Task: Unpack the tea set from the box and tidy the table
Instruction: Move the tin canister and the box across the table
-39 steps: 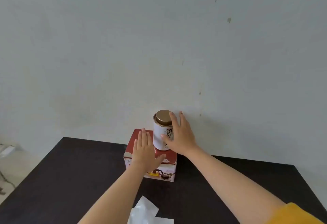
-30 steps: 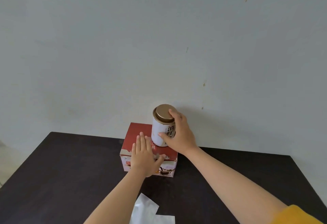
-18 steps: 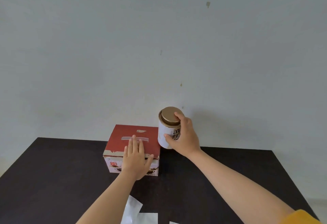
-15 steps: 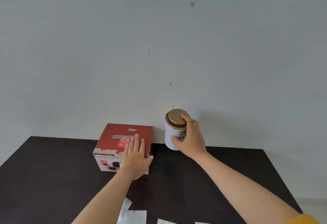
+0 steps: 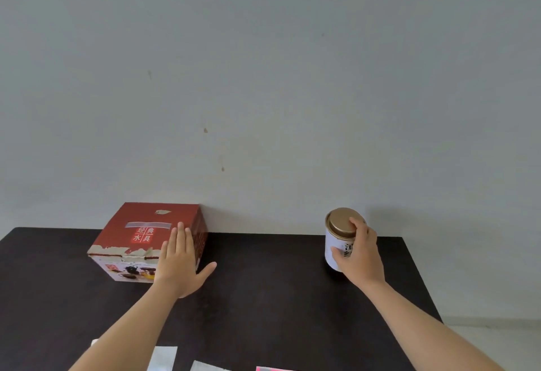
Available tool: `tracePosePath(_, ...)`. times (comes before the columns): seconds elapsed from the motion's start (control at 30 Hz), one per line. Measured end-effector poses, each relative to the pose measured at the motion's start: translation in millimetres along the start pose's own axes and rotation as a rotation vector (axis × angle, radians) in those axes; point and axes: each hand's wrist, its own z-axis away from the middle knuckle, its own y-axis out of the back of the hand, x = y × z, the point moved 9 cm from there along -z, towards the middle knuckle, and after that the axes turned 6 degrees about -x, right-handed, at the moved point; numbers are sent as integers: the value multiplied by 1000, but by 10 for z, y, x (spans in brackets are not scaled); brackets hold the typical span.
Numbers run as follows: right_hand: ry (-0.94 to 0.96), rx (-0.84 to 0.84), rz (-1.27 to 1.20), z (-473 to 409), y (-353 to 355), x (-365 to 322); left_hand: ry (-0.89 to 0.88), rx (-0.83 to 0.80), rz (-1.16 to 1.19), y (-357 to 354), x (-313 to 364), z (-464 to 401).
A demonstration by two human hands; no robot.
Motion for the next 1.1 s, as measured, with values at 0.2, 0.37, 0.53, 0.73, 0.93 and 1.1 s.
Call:
tracePosePath(0.2,-77,46,-53,-116,-48,328,7,40,36,-51,-34,-38)
tracePosePath(0.37,-146,122,-73,-154,21,552,9,71,49,-87,-42,-54)
tracePosePath(0.53,-166,149,-20,-231,123,658,3,83,58,-90,-40,-55)
tracePosePath(0.73,-190,94,62,-212,159,644,-2,81,53,-95,-44,-57)
tracePosePath(0.93,-154,98,200,-7,268,339,-15,72,92,-38,-18,-41)
tracePosePath(1.1,-116,106,309,273,258,-134,-55,17,236,59,-47,9)
